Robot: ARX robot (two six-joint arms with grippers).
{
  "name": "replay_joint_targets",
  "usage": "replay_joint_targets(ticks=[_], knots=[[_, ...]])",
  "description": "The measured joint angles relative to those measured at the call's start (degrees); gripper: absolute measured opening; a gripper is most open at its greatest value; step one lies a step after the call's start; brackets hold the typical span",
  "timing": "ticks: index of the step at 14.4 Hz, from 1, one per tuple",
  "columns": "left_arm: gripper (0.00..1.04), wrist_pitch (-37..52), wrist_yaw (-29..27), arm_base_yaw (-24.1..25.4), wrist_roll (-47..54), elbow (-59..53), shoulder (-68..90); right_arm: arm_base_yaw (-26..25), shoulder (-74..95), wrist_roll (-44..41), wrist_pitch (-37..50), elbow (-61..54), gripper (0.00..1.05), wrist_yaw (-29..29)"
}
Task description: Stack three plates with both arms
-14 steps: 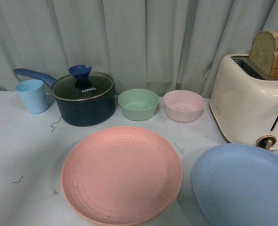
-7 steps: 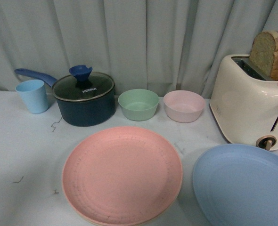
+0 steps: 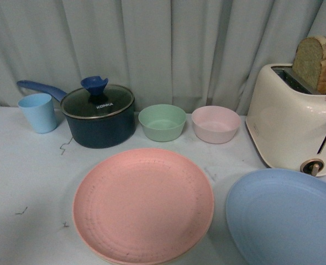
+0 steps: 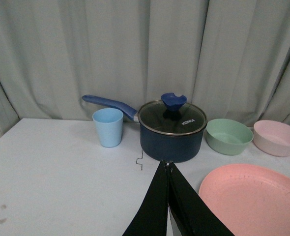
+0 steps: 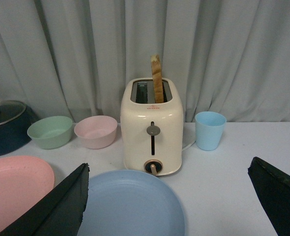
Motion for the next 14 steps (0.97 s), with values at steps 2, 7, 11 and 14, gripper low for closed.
replay_joint_targets(ticks=[2,7,11,14], knots=[[0.02,-4.44,0.02,0.00,0.00,0.00,-4.63,0.00,0.00,0.00,0.00,0.00,0.98,0.00],[0.02,-14.73,0.00,0.00,0.00,-0.02,-15.34,0.00,0.00,0.00,0.00,0.00,0.98,0.00],[0.02,-30.23,-0.09,0.00,0.00,0.33,-30.45,0.00,0.00,0.00,0.11,0.00,0.98,-0.04],[0.02,-30.80,0.02,0.02,0.02,0.00,-30.45,0.00,0.00,0.00,0.04,0.00,0.98,-0.02]])
